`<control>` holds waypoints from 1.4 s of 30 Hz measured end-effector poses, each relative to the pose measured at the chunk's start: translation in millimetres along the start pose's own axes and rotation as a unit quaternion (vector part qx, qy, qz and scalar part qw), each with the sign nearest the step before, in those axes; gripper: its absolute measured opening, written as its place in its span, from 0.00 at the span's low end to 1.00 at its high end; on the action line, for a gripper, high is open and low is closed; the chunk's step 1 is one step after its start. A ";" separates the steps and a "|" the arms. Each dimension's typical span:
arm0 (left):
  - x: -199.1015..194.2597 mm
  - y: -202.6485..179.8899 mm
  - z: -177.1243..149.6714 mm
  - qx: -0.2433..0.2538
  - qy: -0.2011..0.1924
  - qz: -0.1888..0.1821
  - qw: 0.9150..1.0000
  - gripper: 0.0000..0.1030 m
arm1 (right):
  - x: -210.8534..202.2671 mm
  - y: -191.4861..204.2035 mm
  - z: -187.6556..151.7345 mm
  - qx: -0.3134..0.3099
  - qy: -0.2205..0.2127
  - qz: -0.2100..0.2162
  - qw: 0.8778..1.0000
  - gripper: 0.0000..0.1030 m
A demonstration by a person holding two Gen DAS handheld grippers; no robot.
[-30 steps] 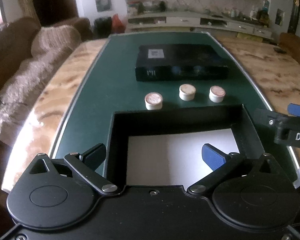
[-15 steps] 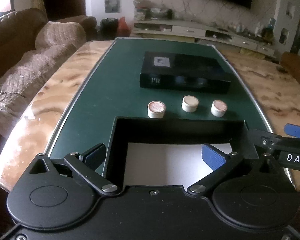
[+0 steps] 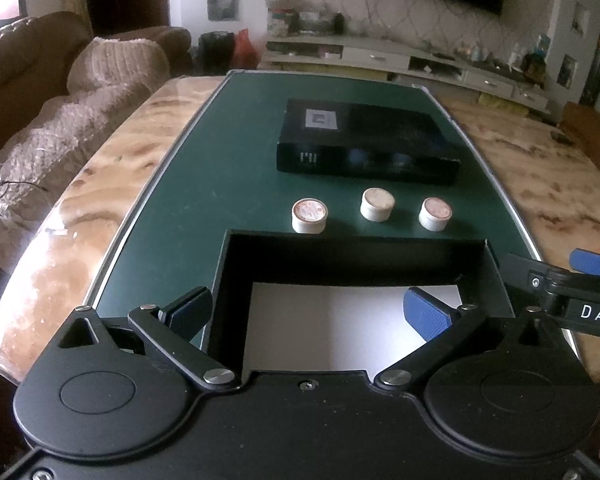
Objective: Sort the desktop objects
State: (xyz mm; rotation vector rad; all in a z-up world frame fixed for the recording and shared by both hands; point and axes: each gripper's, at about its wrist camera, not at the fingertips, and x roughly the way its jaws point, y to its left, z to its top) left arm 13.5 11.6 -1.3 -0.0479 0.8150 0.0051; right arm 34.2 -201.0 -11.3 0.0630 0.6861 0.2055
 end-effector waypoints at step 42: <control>-69.2 35.6 -44.0 -0.006 0.079 0.074 0.994 1.00 | -72.1 84.8 -23.7 -0.042 0.081 0.005 0.996 1.00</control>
